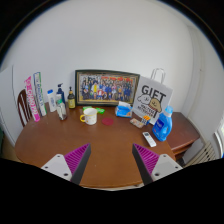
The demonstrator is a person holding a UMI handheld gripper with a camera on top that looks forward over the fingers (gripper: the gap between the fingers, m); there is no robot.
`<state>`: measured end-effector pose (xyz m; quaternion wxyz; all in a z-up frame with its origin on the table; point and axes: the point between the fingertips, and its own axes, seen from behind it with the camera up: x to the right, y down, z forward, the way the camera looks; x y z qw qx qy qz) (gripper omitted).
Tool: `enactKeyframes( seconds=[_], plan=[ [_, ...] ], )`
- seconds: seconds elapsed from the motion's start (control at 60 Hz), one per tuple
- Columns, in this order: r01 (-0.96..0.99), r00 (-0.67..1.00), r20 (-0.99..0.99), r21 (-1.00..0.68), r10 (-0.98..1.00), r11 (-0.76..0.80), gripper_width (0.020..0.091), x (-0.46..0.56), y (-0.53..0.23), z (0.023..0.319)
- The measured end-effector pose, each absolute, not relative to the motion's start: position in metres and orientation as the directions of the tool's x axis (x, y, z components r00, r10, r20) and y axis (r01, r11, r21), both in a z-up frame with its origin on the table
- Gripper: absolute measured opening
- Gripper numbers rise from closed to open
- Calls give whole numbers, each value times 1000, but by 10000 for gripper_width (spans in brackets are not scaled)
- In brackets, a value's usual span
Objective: Pour water
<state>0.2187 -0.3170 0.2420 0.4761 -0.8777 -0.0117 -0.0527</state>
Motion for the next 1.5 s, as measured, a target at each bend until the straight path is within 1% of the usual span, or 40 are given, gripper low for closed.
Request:
enactKeyframes(
  seconds=[0.25, 0.333, 0.55, 0.717, 0.9, 1.033, 1.233, 1.3, 1.383, 1.467, 1.5],
  plan=[
    [85, 996, 74, -823, 42, -562, 856, 165, -290, 227],
    [101, 994, 63, -818, 86, -567, 865, 132, -277, 221],
    [139, 980, 30, -809, 196, -571, 858, 24, -226, 196],
    [99, 977, -26, -822, 211, -560, 856, -60, -165, 179],
    [85, 982, -15, -855, 188, -512, 858, -119, -81, 152],
    [52, 988, -23, -882, 153, -467, 857, -139, -19, 128],
    [24, 996, -16, -901, 90, -434, 860, -139, 59, 83],
    [25, 996, -13, -902, 84, -432, 834, -141, 75, 71],
    [35, 996, -1, -910, 87, -412, 777, -143, 90, 64],
    [42, 996, 6, -913, 91, -405, 691, -146, 99, 57],
    [44, 996, 8, -915, 93, -402, 627, -146, 102, 56]
  ],
)
